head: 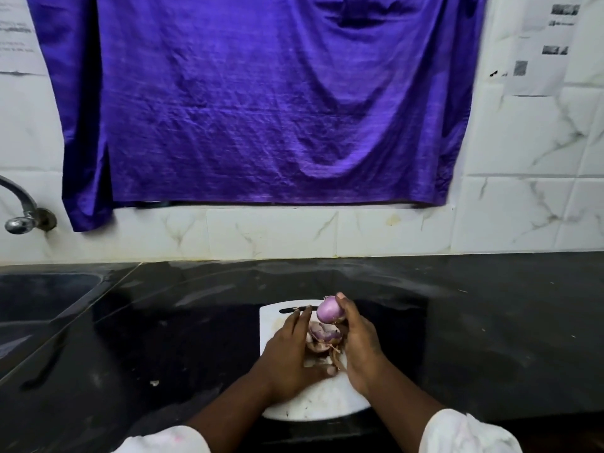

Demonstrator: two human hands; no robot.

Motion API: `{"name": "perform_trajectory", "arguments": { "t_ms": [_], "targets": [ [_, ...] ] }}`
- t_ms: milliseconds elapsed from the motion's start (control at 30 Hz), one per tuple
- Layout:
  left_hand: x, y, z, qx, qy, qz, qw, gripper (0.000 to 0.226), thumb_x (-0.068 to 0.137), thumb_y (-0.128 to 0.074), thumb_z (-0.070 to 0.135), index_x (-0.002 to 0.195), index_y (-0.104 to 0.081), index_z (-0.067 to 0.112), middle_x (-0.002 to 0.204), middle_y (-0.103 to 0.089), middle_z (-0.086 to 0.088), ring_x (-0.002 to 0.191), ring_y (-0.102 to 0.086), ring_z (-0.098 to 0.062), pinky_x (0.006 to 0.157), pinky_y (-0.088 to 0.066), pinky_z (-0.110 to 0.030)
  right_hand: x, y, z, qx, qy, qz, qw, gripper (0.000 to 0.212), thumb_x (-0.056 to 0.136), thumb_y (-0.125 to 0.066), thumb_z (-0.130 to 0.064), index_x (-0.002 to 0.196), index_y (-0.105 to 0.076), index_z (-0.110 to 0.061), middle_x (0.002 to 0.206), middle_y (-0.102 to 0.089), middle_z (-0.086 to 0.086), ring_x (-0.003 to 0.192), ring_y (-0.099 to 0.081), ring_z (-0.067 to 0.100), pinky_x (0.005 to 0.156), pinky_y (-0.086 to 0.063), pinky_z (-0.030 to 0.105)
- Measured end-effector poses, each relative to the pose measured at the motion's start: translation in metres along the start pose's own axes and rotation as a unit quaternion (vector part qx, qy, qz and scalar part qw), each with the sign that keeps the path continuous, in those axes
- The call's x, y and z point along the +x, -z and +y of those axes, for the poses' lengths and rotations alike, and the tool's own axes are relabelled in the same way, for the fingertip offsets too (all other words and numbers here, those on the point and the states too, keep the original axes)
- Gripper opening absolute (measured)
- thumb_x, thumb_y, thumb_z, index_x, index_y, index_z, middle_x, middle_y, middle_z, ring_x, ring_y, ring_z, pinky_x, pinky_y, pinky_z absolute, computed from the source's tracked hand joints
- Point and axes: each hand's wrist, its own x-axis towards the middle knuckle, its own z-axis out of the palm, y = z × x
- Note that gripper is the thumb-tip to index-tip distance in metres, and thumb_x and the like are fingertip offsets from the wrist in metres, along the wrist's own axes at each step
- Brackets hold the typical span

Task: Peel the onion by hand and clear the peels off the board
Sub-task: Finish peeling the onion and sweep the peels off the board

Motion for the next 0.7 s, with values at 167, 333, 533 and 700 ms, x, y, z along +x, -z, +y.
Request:
{"name": "perform_trajectory", "arguments": {
  "t_ms": [167, 333, 533, 700],
  "targets": [
    [0.014, 0.0, -0.013, -0.13, 0.059, 0.0, 0.99, 0.132, 0.069, -0.088, 0.056, 0.166, -0.006, 0.021, 0.138, -0.052, 0.018, 0.138, -0.048, -0.007, 0.117, -0.042, -0.038, 0.017, 0.001, -0.014, 0.004, 0.008, -0.002, 1.0, 0.035, 0.086, -0.074, -0.05, 0.094, -0.078, -0.017, 0.096, -0.077, 0.006, 0.08, -0.074, 0.024, 0.057, -0.057, 0.033],
    [0.017, -0.012, -0.02, -0.214, 0.074, -0.005, 0.974, 0.16, 0.037, -0.094, 0.076, 0.159, 0.006, 0.051, 0.158, -0.03, 0.023, 0.147, -0.035, 0.002, 0.12, -0.041, -0.036, 0.032, -0.004, -0.026, -0.043, 0.012, -0.03, 0.999, 0.043, 0.082, -0.075, -0.049, 0.11, -0.077, -0.017, 0.113, -0.078, 0.011, 0.101, -0.074, 0.021, 0.091, -0.057, 0.037],
    [0.021, -0.02, -0.01, -0.126, 0.015, 0.045, 0.991, 0.149, 0.043, -0.092, 0.073, 0.161, -0.008, 0.042, 0.162, -0.023, 0.012, 0.153, -0.025, -0.009, 0.122, -0.037, -0.038, 0.032, 0.001, -0.011, -0.011, -0.06, -0.082, 0.995, 0.058, 0.081, -0.078, -0.051, 0.115, -0.077, -0.004, 0.108, -0.076, 0.024, 0.093, -0.076, 0.033, 0.078, -0.061, 0.039],
    [0.022, -0.025, 0.01, -0.06, -0.001, 0.062, 0.996, 0.125, 0.061, -0.086, 0.063, 0.161, -0.019, 0.03, 0.153, -0.034, 0.01, 0.142, -0.036, -0.009, 0.119, -0.037, -0.033, 0.029, 0.004, -0.009, -0.018, -0.059, -0.048, 0.997, 0.052, 0.078, -0.076, -0.058, 0.109, -0.081, -0.017, 0.107, -0.08, 0.014, 0.098, -0.075, 0.028, 0.083, -0.057, 0.043]
  ]
}}
